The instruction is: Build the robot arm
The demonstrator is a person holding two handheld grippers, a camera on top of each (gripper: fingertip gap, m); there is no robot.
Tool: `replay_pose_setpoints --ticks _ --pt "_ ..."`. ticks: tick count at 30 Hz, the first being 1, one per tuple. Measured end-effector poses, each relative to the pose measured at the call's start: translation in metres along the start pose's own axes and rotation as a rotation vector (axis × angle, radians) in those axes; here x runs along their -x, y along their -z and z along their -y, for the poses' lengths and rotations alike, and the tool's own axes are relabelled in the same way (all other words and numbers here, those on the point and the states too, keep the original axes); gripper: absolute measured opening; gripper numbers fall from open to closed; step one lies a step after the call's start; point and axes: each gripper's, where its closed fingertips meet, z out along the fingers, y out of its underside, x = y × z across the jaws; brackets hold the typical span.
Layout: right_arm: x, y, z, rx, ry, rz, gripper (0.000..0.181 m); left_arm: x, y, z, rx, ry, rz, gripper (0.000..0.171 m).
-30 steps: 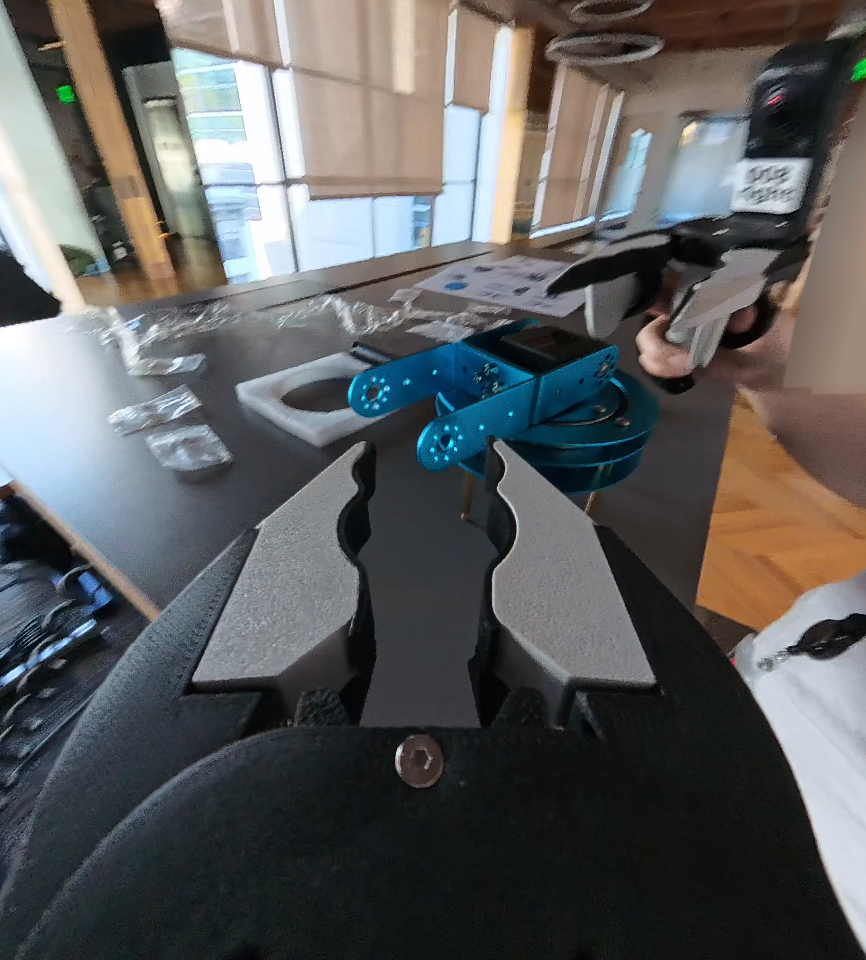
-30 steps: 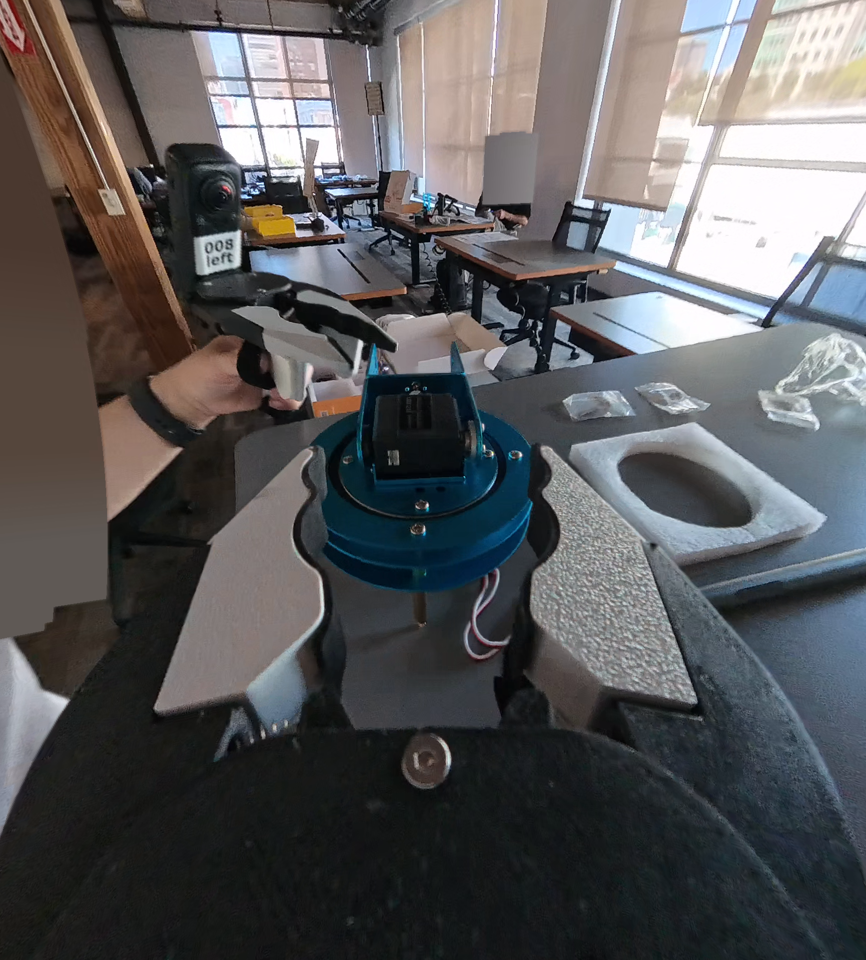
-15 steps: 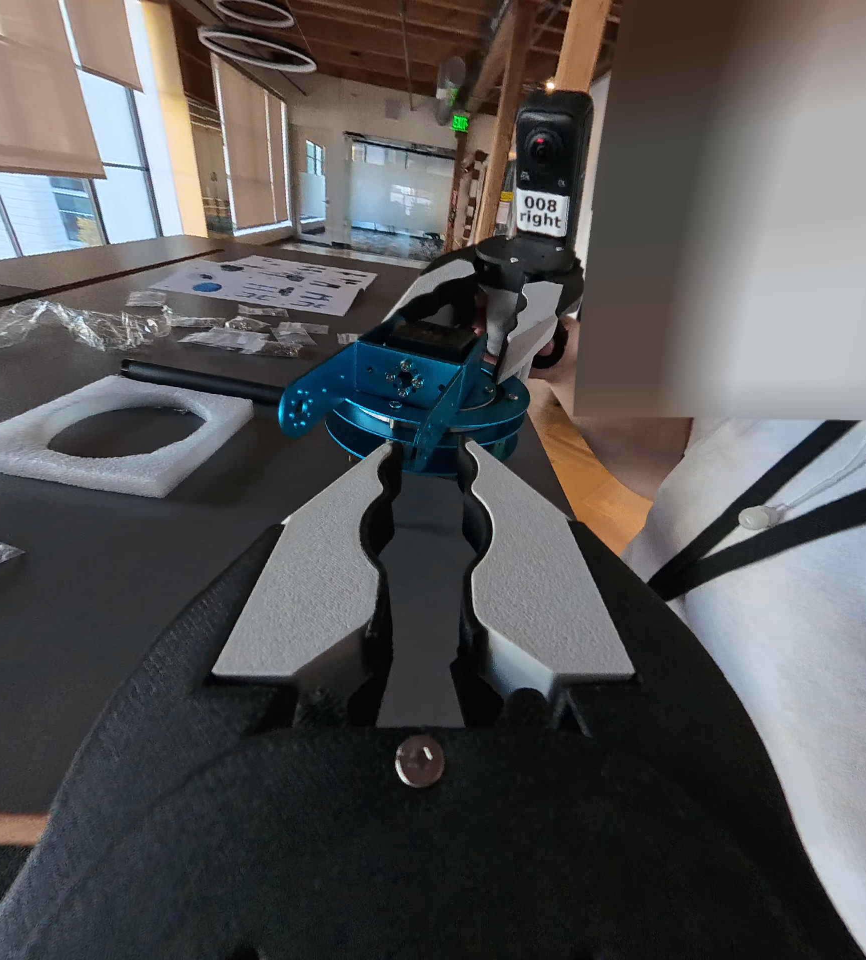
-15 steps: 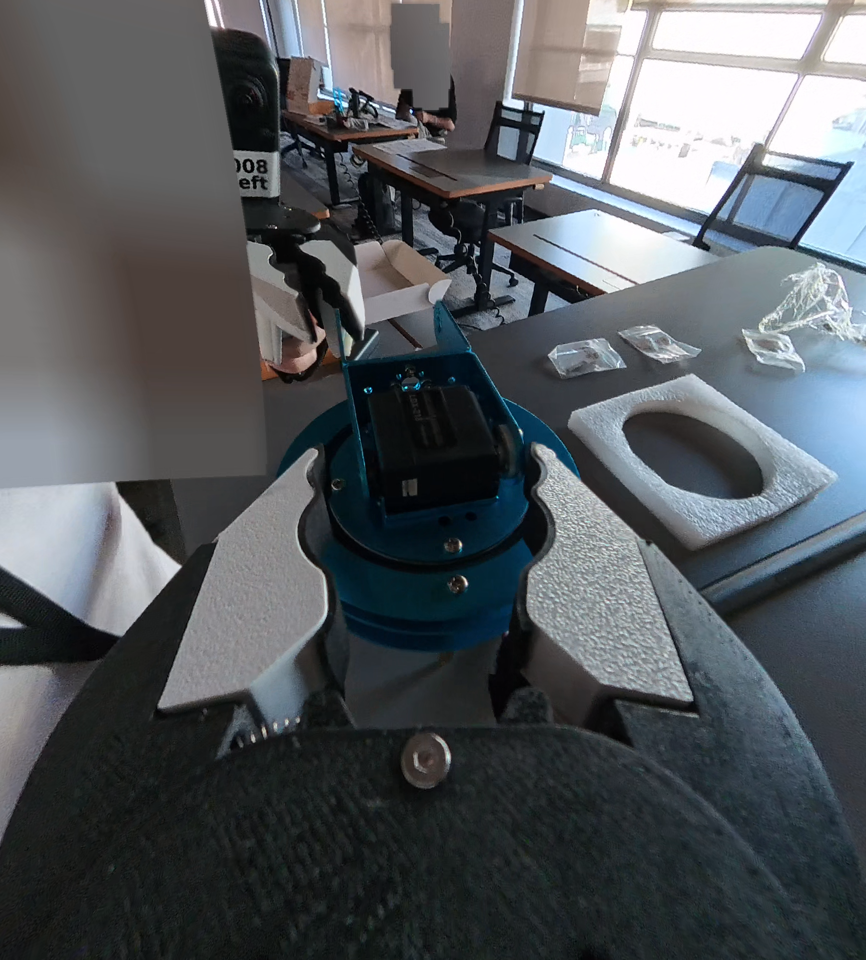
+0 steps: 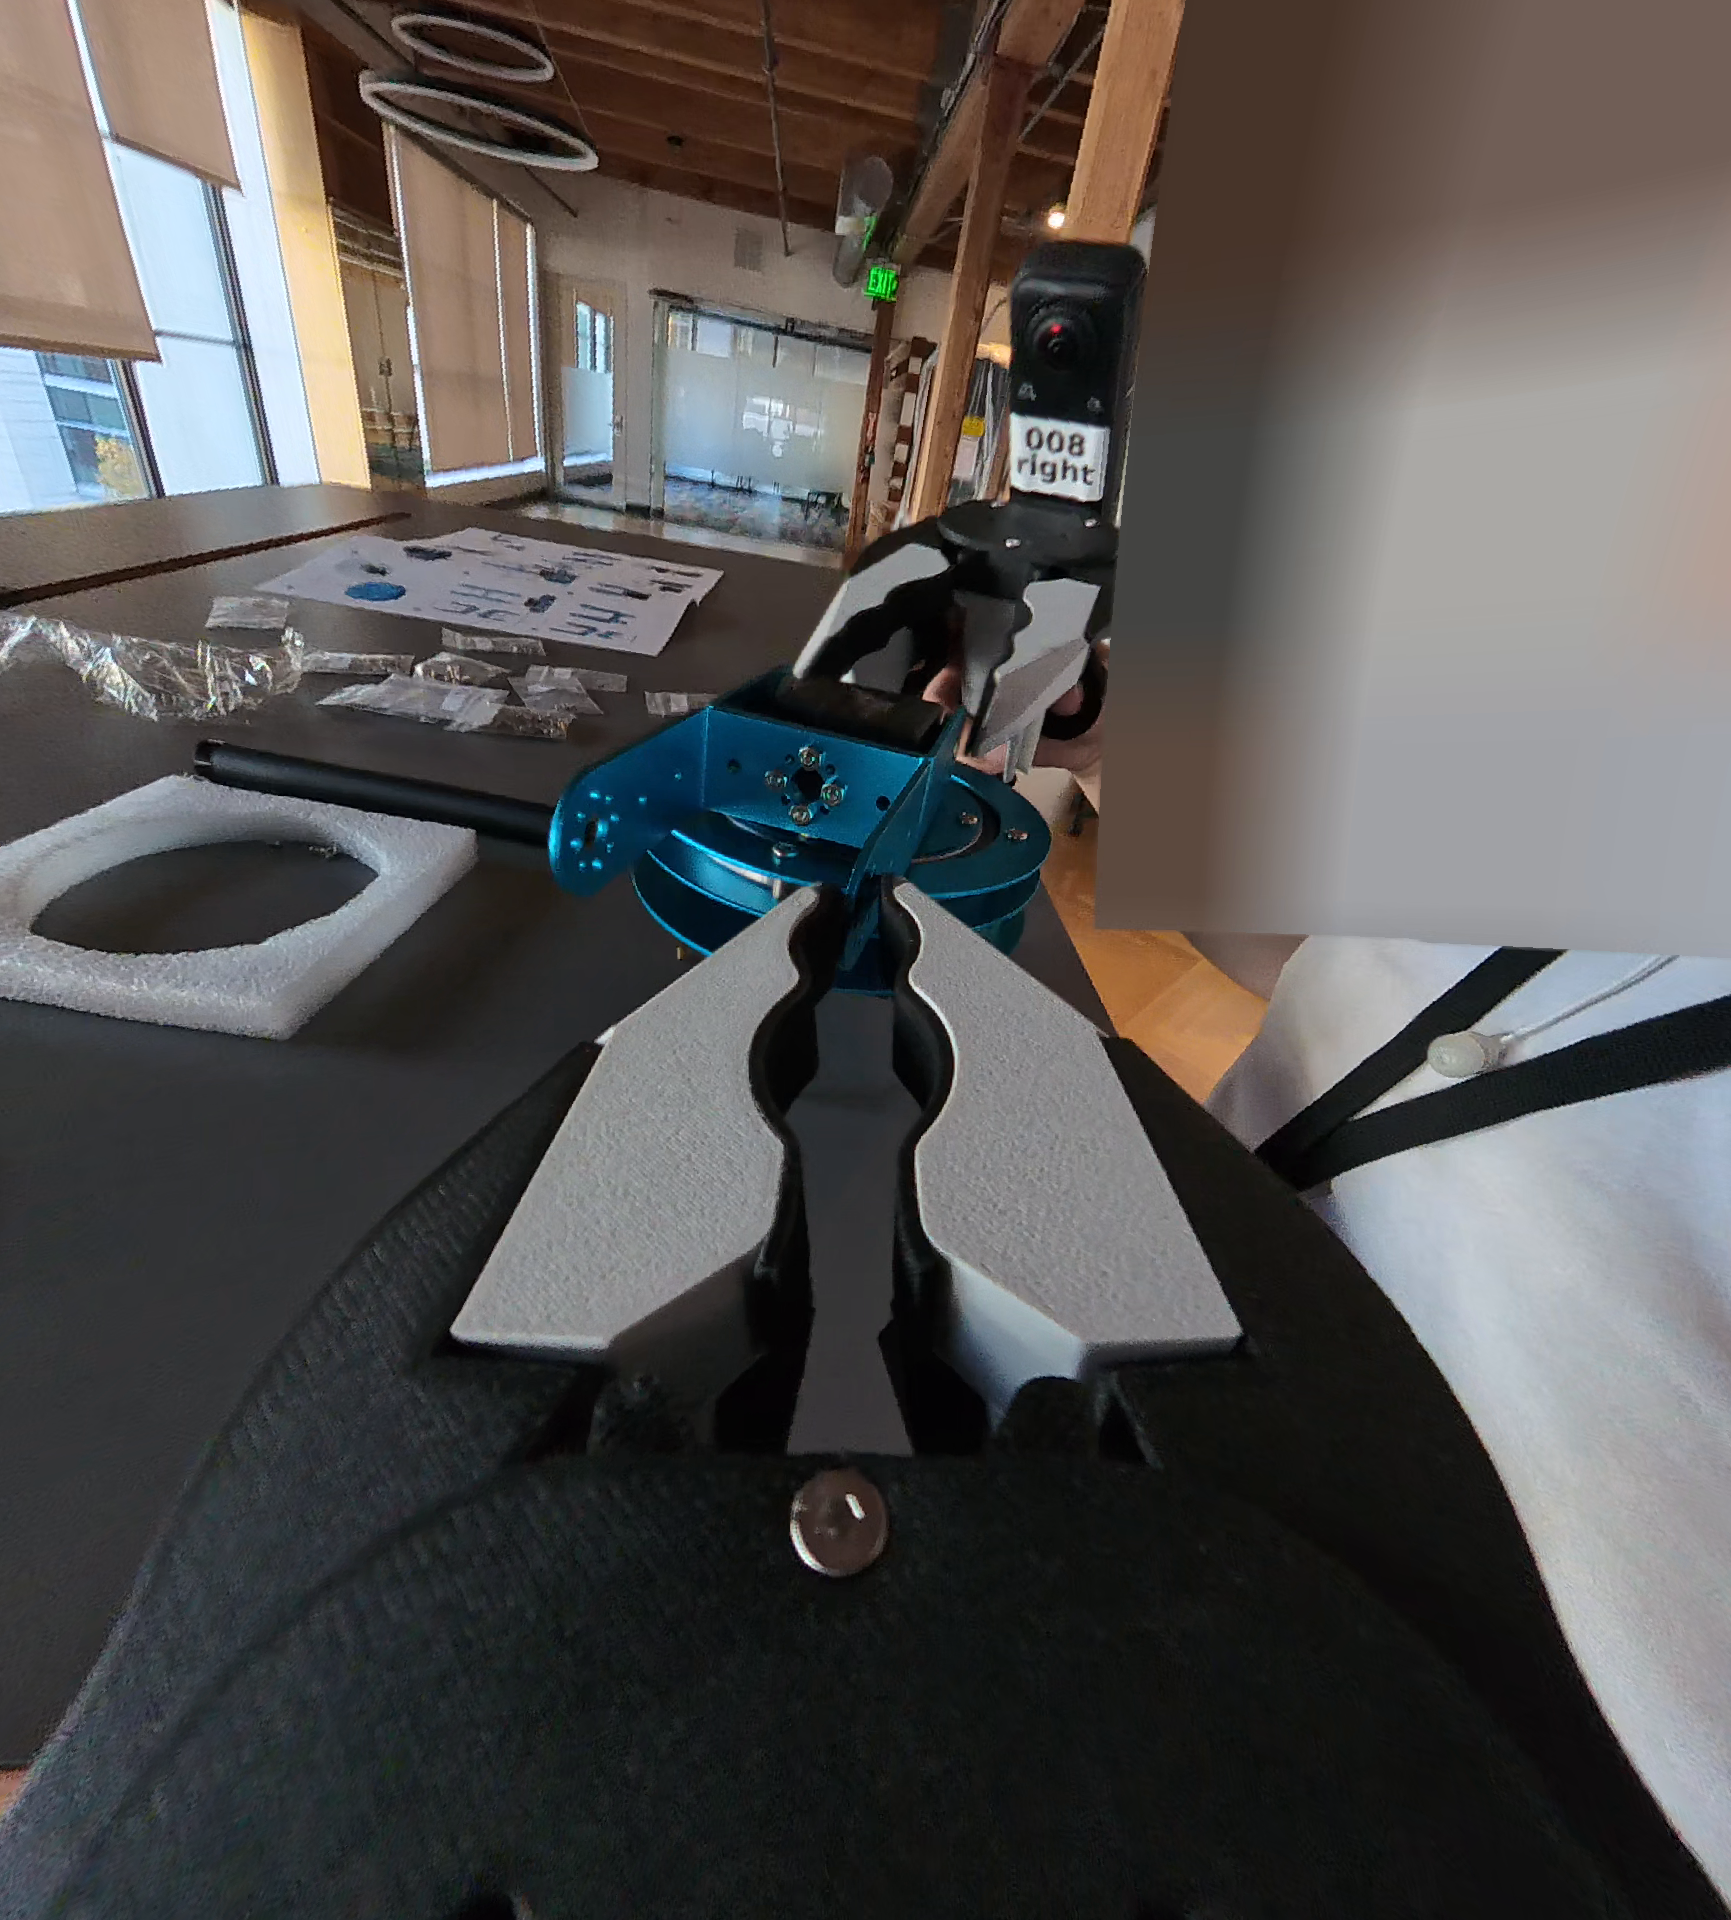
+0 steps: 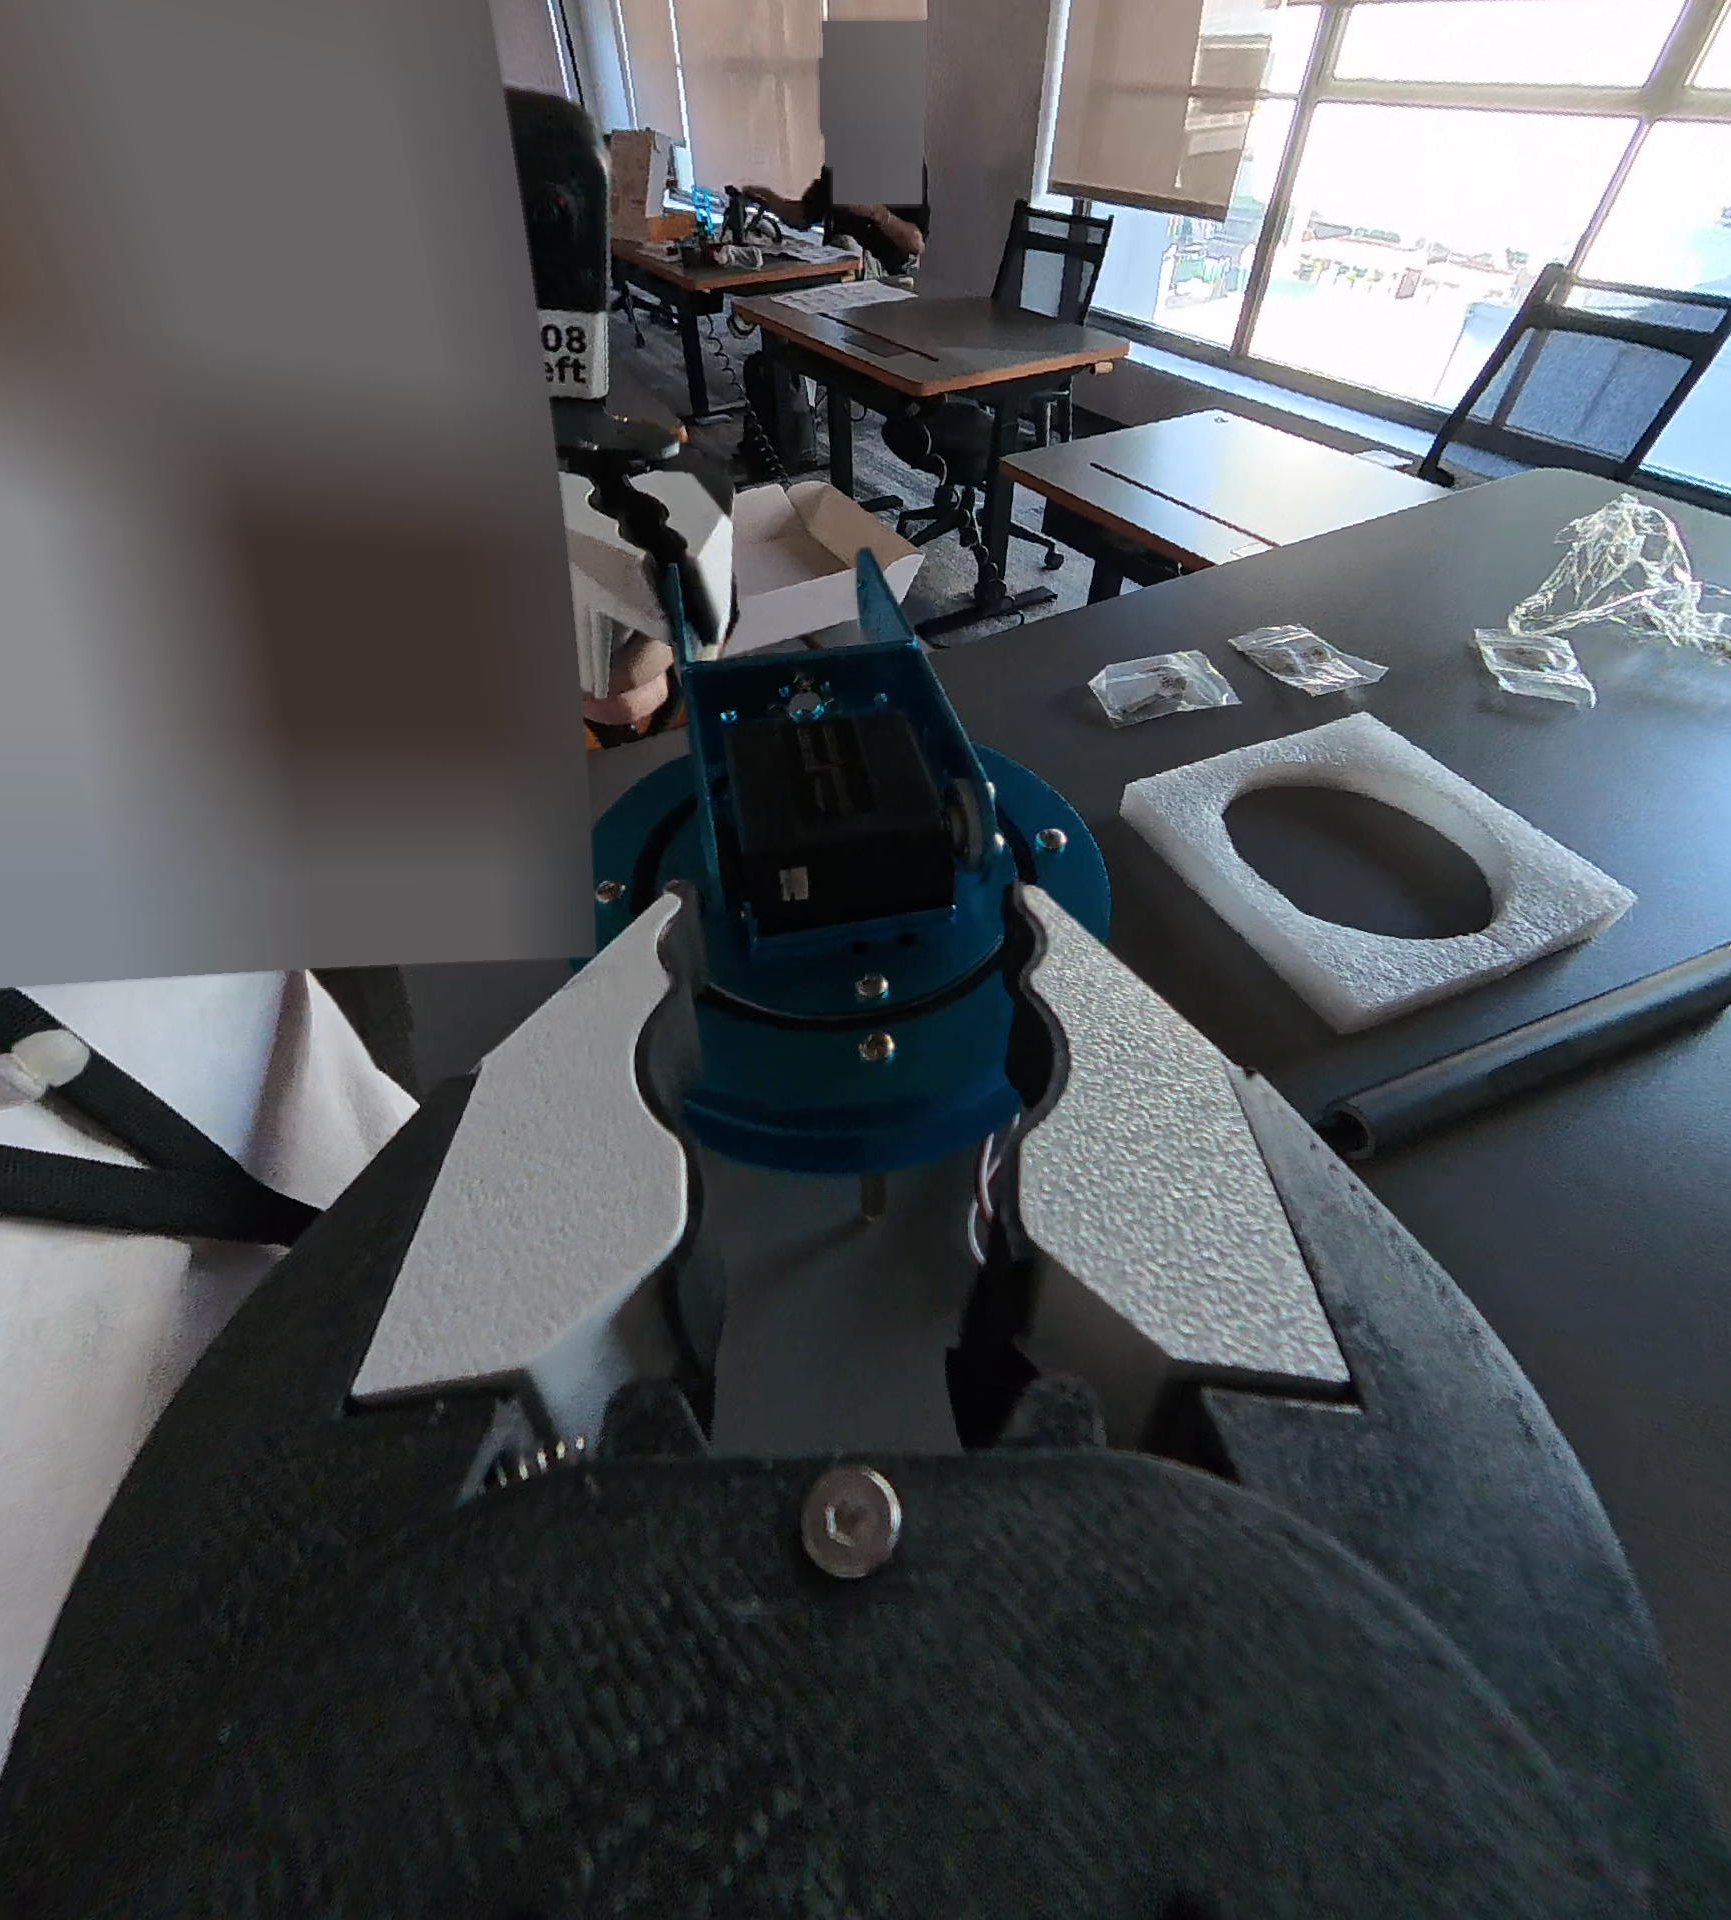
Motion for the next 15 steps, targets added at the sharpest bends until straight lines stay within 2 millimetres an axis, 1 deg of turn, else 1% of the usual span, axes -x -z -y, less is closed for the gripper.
replay_pose_setpoints --ticks 4,6,9,12,15 --pt "0.002 0.003 0.001 -0.039 0.013 -0.007 0.051 -0.005 -0.004 0.003 0.069 -0.077 0.049 0.005" --pt "0.003 0.004 0.000 -0.060 0.022 -0.013 0.044 -0.009 -0.005 0.003 0.106 -0.120 0.057 0.004" --pt "0.004 0.008 0.000 -0.090 0.018 -0.017 0.036 -0.013 -0.006 0.000 0.130 -0.129 0.059 0.003" --pt "0.012 0.014 0.007 -0.137 0.027 -0.004 0.029 -0.017 -0.004 -0.005 0.129 -0.130 0.052 0.002" --pt "0.022 0.018 0.011 -0.157 0.056 0.021 0.017 -0.020 -0.003 -0.007 0.113 -0.150 0.055 0.002"
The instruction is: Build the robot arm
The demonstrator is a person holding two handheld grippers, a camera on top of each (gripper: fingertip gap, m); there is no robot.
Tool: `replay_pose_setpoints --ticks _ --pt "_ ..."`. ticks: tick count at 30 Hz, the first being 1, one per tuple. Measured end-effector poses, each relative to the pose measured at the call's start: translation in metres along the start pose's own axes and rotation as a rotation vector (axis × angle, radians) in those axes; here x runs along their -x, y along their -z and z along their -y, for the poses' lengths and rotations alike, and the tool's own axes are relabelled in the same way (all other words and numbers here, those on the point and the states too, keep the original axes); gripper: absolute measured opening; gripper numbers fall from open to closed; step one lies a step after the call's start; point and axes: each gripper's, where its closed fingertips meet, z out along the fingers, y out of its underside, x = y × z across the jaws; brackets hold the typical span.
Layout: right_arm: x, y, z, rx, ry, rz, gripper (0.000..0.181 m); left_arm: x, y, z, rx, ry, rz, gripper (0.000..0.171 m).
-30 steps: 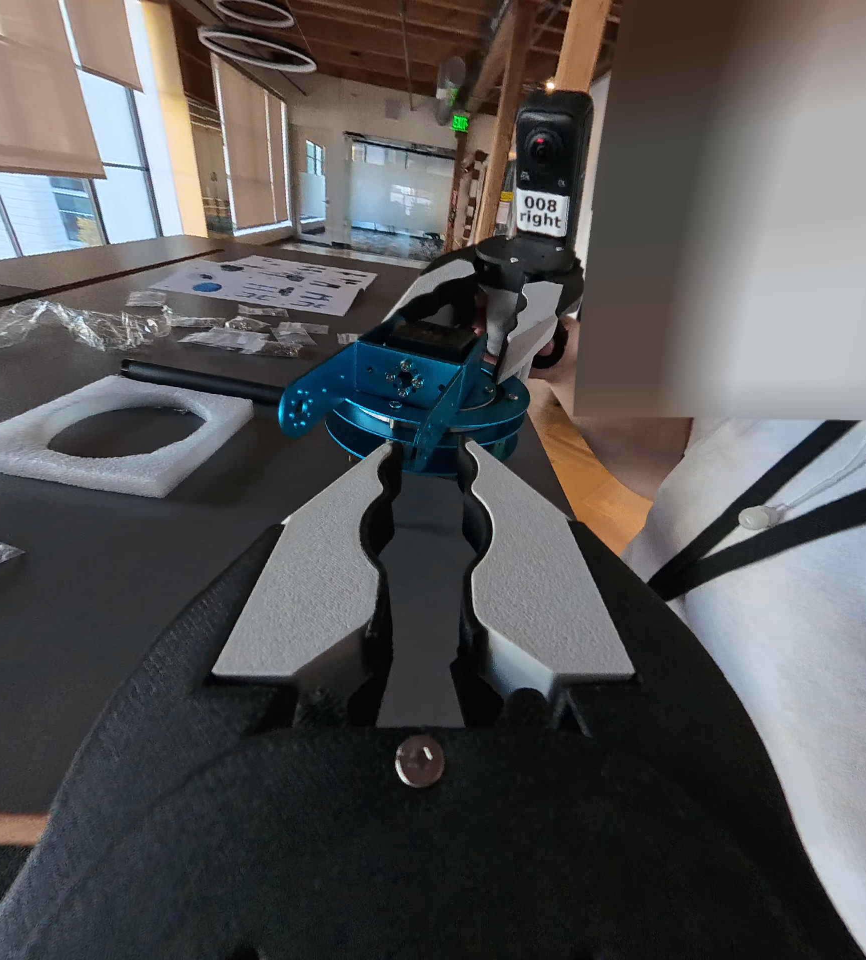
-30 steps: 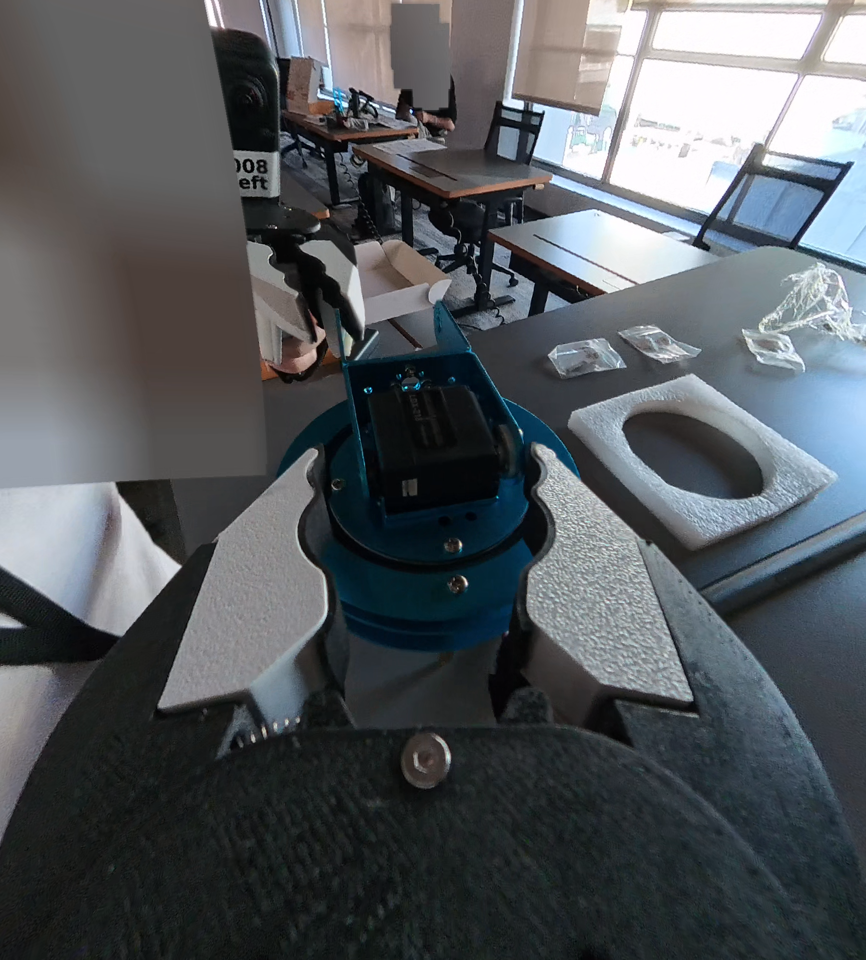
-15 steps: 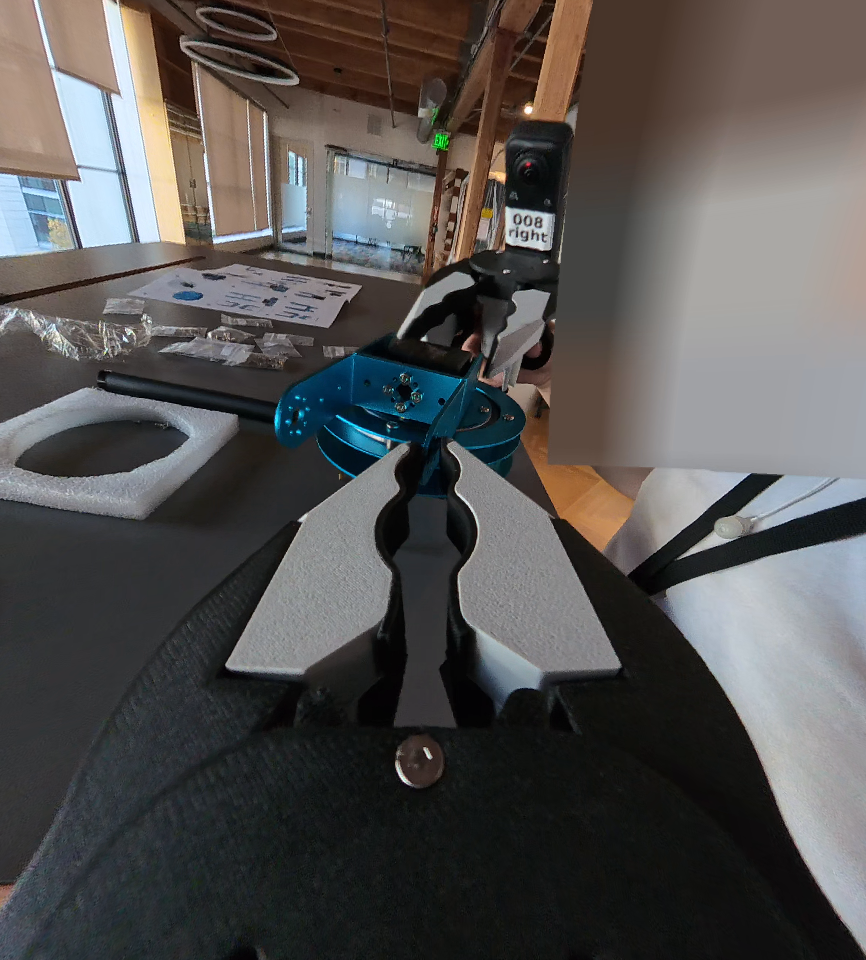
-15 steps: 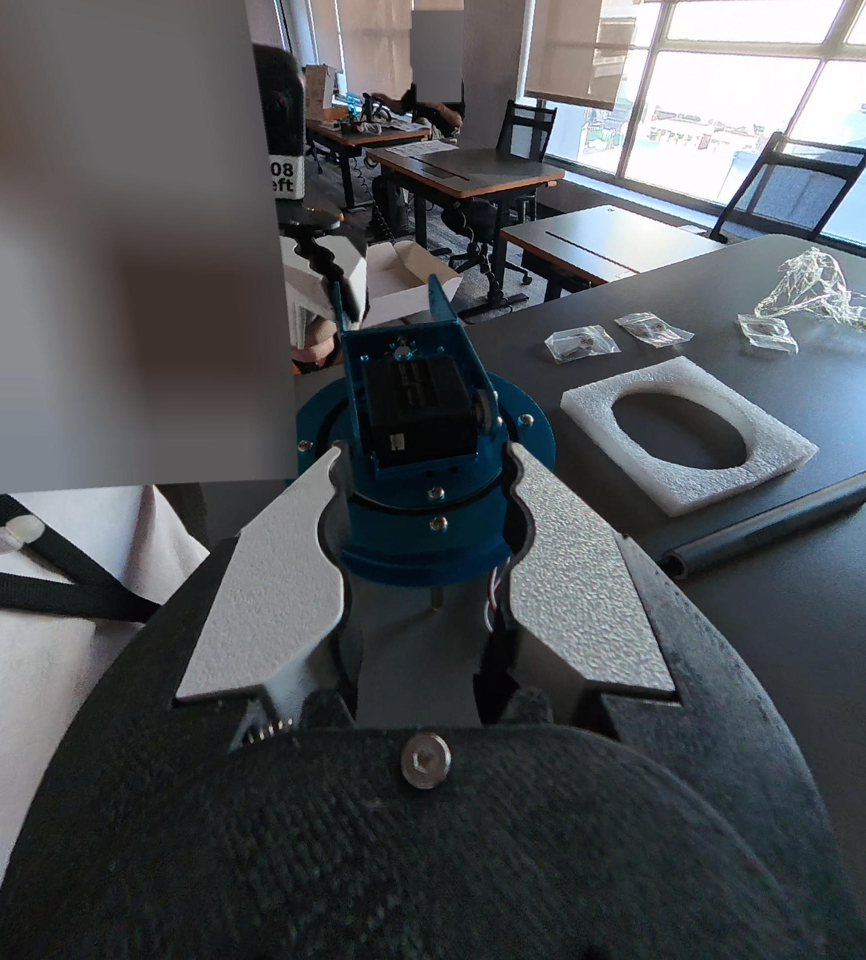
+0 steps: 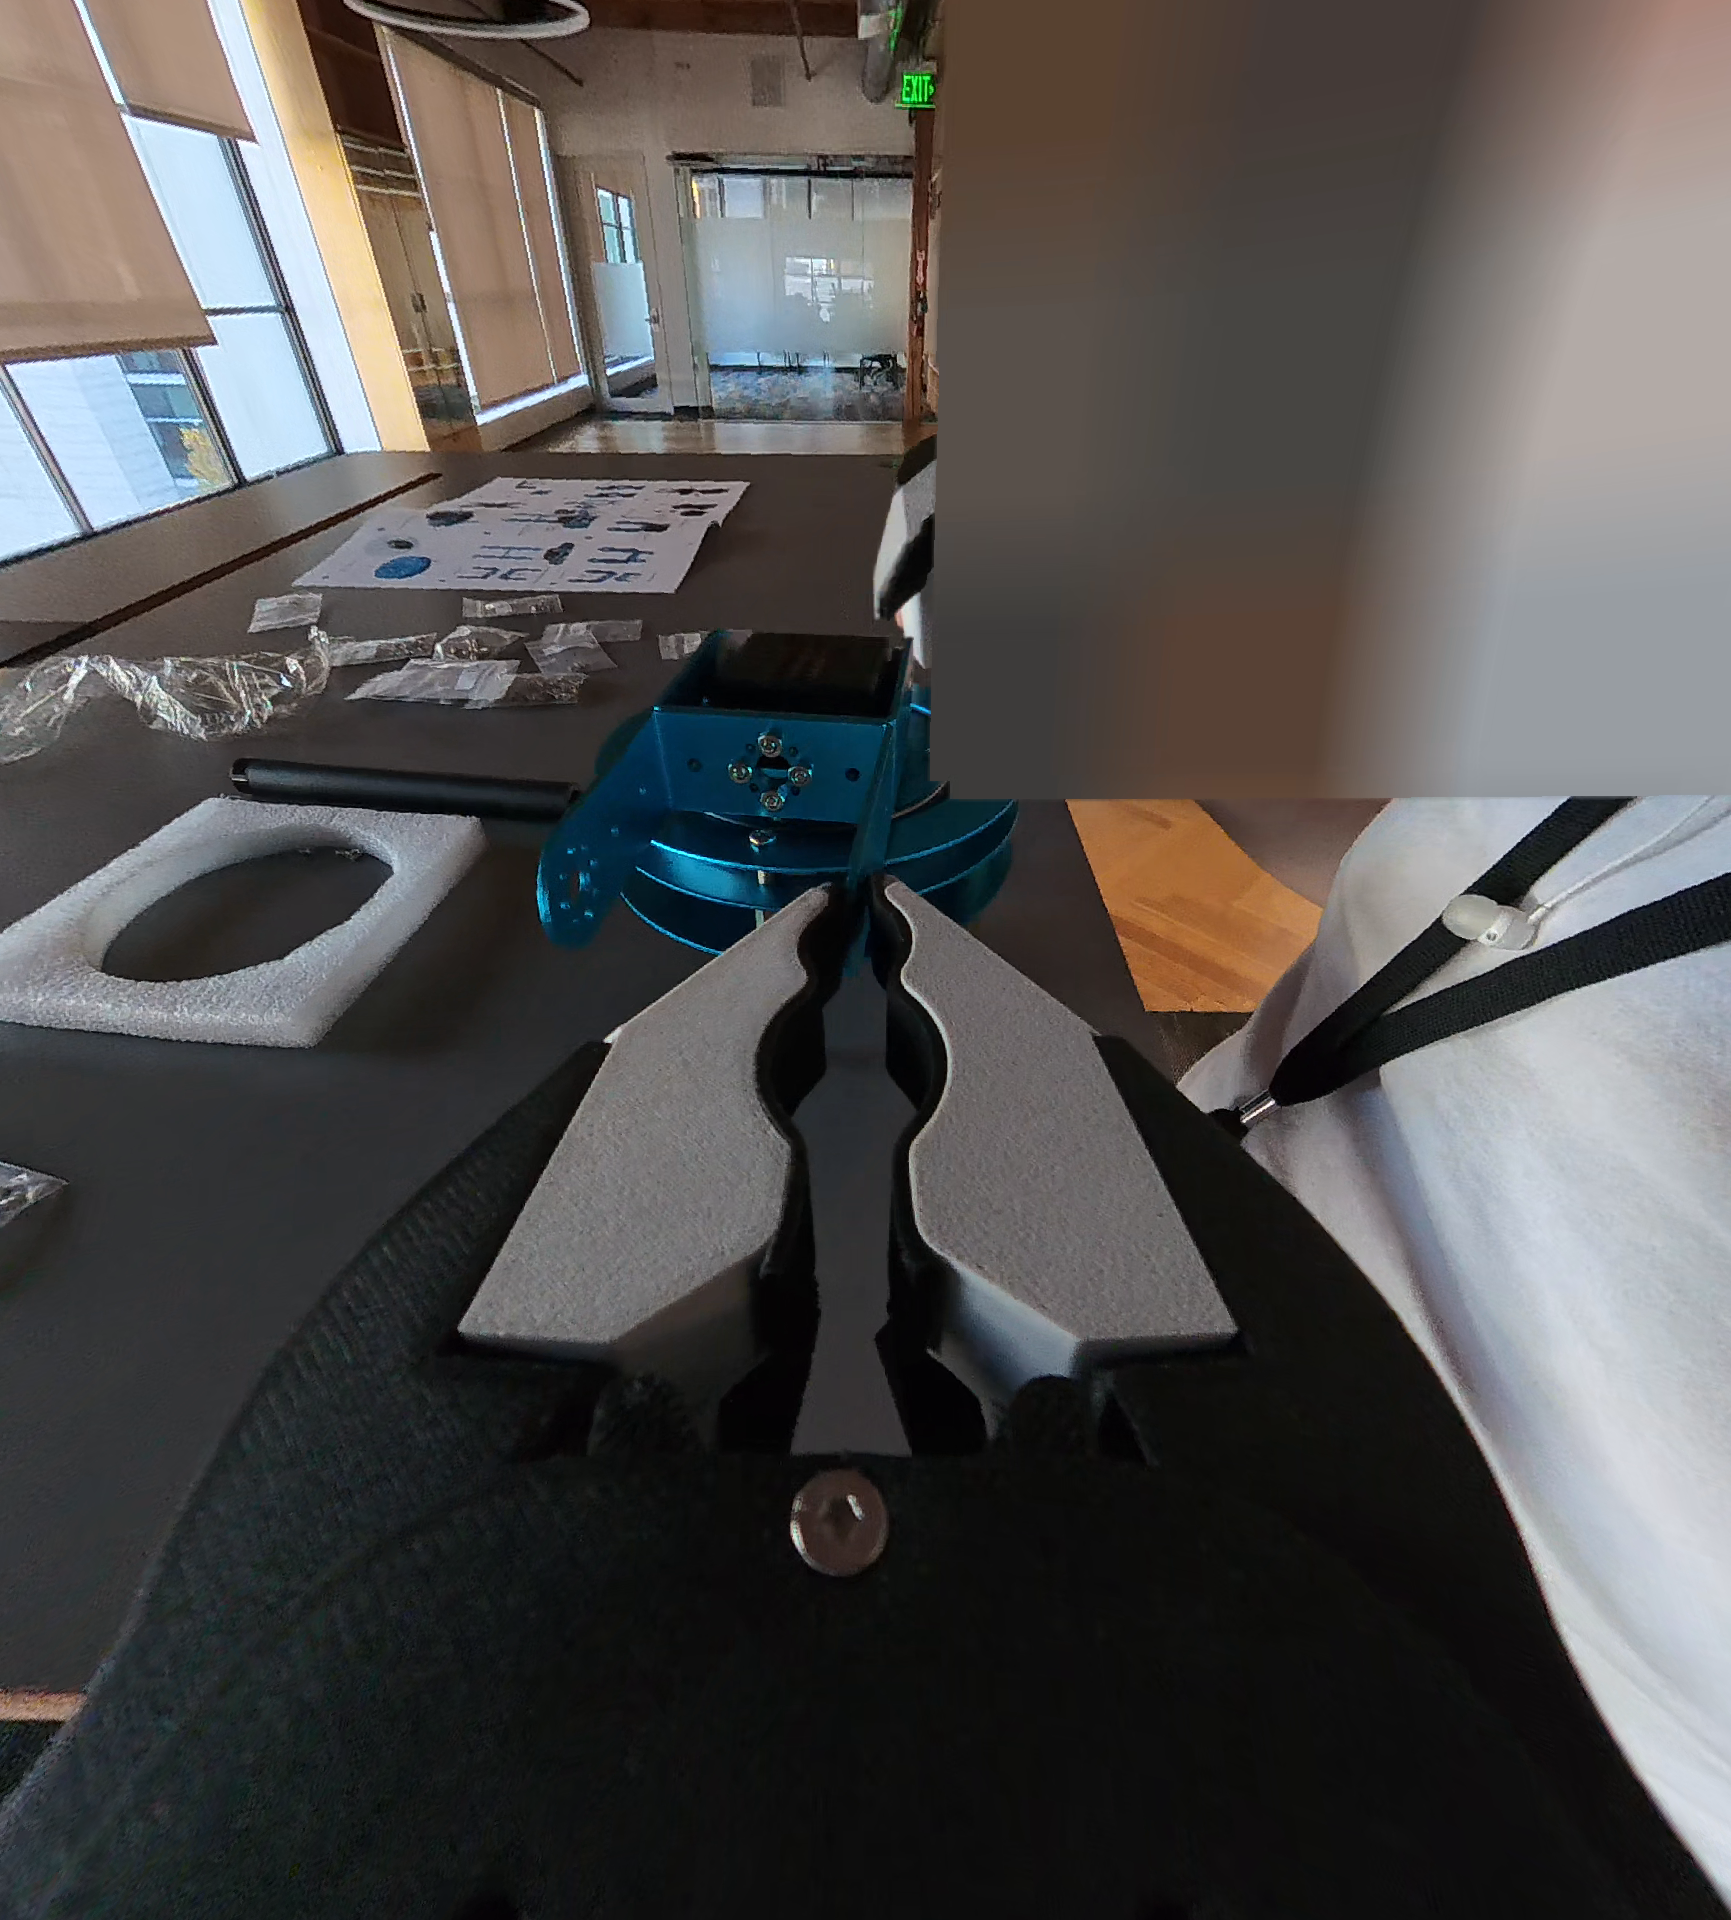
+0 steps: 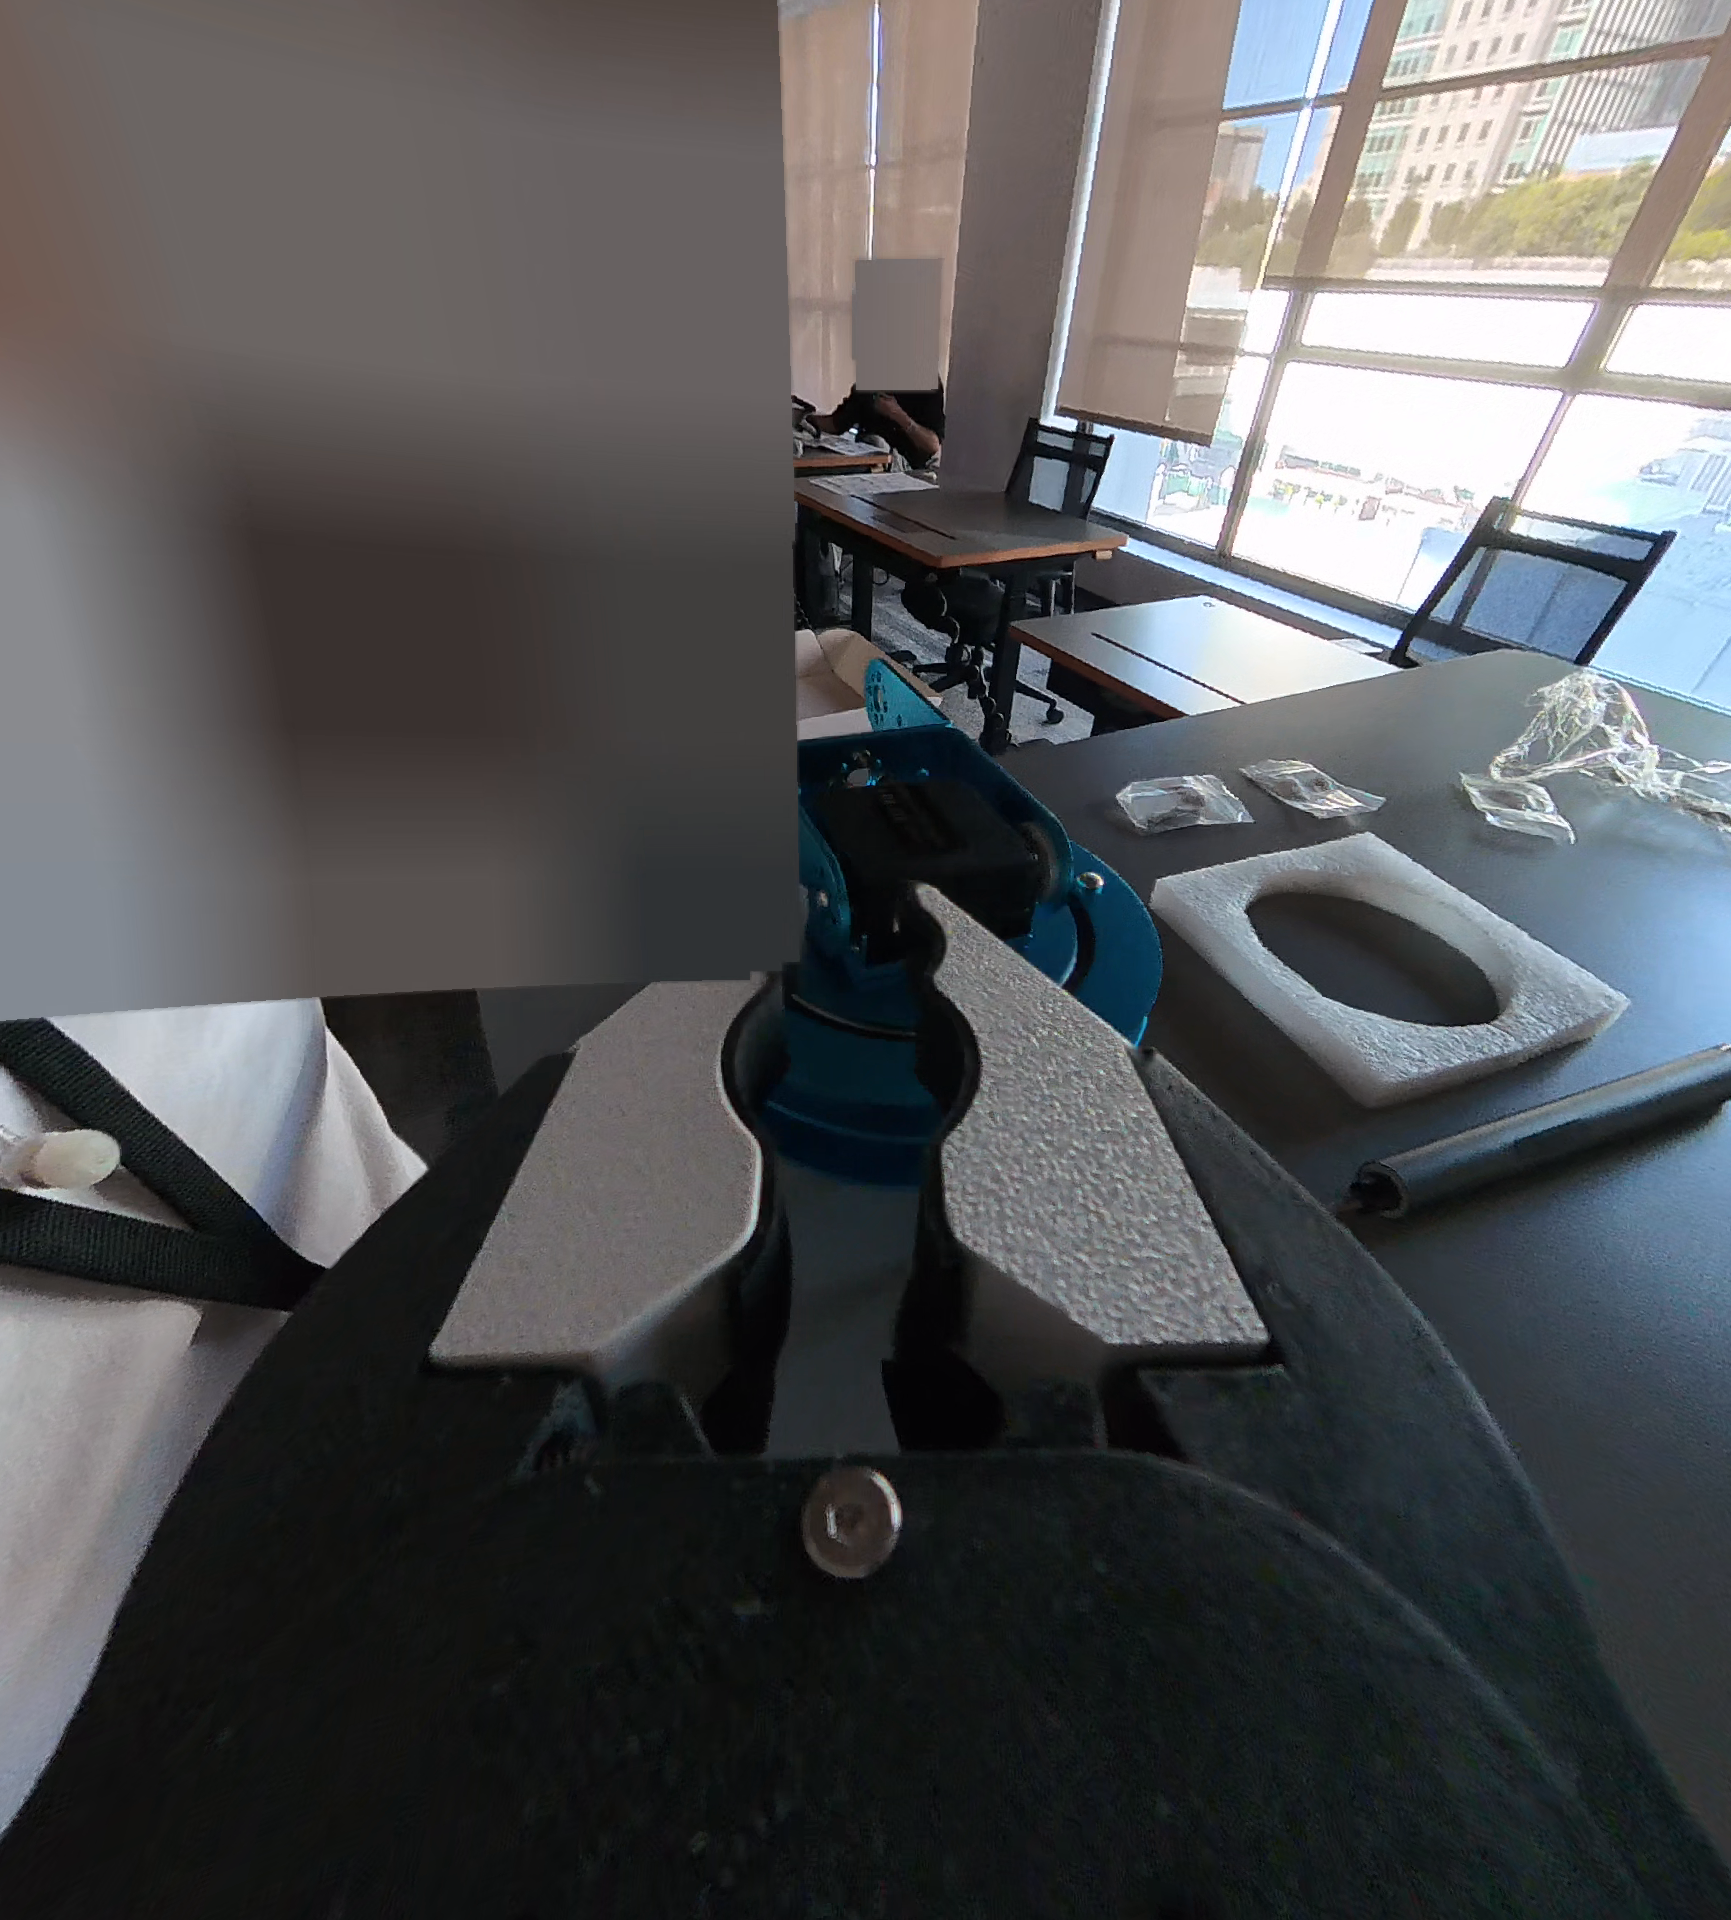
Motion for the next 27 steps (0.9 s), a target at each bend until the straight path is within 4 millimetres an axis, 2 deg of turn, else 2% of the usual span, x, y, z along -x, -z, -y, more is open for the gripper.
replay_pose_setpoints --ticks 6,10,12,14,16,18,19,21,22,23,24,26,27 --pt "-0.001 -0.005 -0.004 0.018 0.003 -0.019 0.015 -0.001 -0.001 -0.004 -0.039 0.075 -0.041 0.001" --pt "0.003 -0.010 -0.011 0.048 -0.010 0.022 0.003 -0.001 -0.001 -0.006 -0.061 0.091 -0.067 0.002" --pt "0.003 -0.008 -0.009 0.045 0.000 0.030 0.003 -0.003 0.001 -0.007 -0.063 0.091 -0.080 0.012" --pt "-0.001 -0.005 -0.002 0.018 0.006 0.024 0.004 0.006 0.004 -0.003 -0.105 0.103 -0.039 0.031" --pt "-0.010 -0.001 0.004 -0.010 -0.004 0.004 0.014 0.019 0.008 0.003 -0.151 0.112 0.017 0.061" --pt "-0.012 -0.001 0.005 -0.021 -0.036 0.039 0.027 0.026 0.009 0.007 -0.176 0.097 0.033 0.066" --pt "-0.013 -0.001 0.004 -0.025 -0.054 0.057 0.030 0.032 0.009 0.011 -0.191 0.097 0.052 0.080" --pt "-0.015 -0.005 0.004 -0.041 -0.082 0.067 0.041 0.035 0.011 0.015 -0.188 0.085 0.031 0.068" --pt "-0.015 -0.007 0.003 -0.042 -0.083 0.069 0.046 0.033 0.013 0.017 -0.191 0.071 0.001 0.056" --pt "-0.015 -0.010 0.001 -0.037 -0.079 0.069 0.051 0.033 0.015 0.019 -0.200 0.051 -0.011 0.057" --pt "-0.014 -0.012 -0.002 -0.023 -0.068 0.067 0.056 0.037 0.017 0.020 -0.204 0.033 0.003 0.060" --pt "-0.013 -0.015 -0.011 0.033 -0.030 0.049 0.060 0.048 0.014 0.011 -0.167 0.001 0.034 0.089" --pt "-0.012 -0.016 -0.016 0.061 -0.008 0.044 0.059 0.051 0.010 0.004 -0.134 -0.003 0.030 0.095"
